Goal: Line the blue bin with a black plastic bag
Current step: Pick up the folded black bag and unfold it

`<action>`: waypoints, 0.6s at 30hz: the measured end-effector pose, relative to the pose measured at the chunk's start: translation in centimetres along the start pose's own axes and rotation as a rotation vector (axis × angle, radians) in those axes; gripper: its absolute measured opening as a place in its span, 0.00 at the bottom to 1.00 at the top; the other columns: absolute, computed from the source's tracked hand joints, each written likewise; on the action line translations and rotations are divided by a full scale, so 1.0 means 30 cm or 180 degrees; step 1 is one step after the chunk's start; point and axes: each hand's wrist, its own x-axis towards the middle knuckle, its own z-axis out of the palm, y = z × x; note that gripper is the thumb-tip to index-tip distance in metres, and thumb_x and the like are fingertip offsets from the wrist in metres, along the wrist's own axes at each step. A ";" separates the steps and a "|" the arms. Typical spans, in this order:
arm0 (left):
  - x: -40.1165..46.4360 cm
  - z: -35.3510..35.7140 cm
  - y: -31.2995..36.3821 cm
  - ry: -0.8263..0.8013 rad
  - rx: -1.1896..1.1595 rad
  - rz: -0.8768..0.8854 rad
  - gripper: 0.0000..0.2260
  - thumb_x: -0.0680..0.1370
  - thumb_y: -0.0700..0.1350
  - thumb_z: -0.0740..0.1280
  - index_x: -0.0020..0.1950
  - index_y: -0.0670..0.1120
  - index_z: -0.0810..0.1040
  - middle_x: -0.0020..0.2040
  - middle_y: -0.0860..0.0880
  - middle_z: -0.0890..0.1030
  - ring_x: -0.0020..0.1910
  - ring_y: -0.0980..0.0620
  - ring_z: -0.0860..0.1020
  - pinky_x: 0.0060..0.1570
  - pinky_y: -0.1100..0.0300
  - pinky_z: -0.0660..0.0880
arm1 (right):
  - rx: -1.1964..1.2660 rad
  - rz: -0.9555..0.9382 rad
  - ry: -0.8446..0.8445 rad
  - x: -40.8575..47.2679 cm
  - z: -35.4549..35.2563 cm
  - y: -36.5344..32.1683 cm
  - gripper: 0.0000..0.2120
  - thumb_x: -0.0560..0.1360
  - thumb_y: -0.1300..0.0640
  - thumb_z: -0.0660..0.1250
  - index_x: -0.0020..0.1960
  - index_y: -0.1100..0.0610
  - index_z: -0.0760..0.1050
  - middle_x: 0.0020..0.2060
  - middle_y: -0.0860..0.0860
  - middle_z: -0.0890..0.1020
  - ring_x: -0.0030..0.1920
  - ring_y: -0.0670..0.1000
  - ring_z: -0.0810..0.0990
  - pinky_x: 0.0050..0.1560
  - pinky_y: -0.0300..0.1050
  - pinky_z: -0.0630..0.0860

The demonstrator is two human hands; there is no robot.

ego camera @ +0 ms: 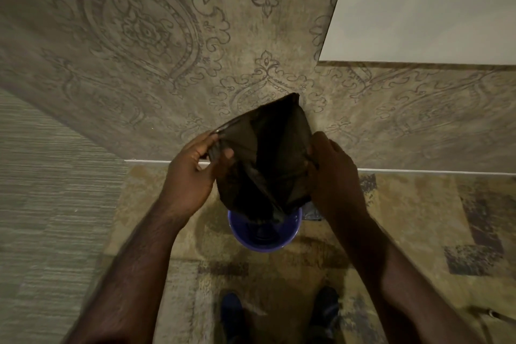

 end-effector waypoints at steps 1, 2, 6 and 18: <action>0.006 0.004 -0.012 0.0412 0.0087 -0.0065 0.17 0.76 0.48 0.71 0.65 0.50 0.79 0.64 0.57 0.79 0.63 0.57 0.76 0.65 0.53 0.73 | -0.0036 0.0041 -0.0002 -0.011 0.000 0.011 0.09 0.77 0.57 0.59 0.45 0.43 0.63 0.40 0.43 0.72 0.38 0.46 0.75 0.31 0.38 0.65; 0.010 0.008 -0.021 0.0805 -0.0011 -0.0161 0.18 0.75 0.47 0.73 0.64 0.46 0.80 0.62 0.53 0.81 0.62 0.56 0.78 0.64 0.52 0.75 | -0.0087 0.0054 0.0001 -0.026 0.004 0.023 0.07 0.78 0.54 0.58 0.51 0.41 0.65 0.43 0.43 0.74 0.40 0.46 0.76 0.33 0.36 0.66; 0.028 0.012 -0.050 0.1564 0.0106 -0.0061 0.20 0.71 0.37 0.76 0.63 0.41 0.81 0.61 0.46 0.82 0.59 0.48 0.80 0.59 0.47 0.78 | -0.0221 0.0246 -0.0167 -0.091 0.022 0.092 0.24 0.80 0.49 0.60 0.73 0.38 0.57 0.56 0.47 0.77 0.49 0.49 0.80 0.42 0.40 0.74; 0.037 -0.074 -0.134 0.0897 0.1600 0.0628 0.26 0.74 0.35 0.70 0.72 0.43 0.71 0.71 0.45 0.71 0.67 0.52 0.71 0.62 0.66 0.65 | -0.0946 0.0707 0.0315 -0.161 -0.045 0.272 0.11 0.68 0.71 0.65 0.45 0.57 0.75 0.44 0.54 0.78 0.38 0.59 0.78 0.34 0.42 0.66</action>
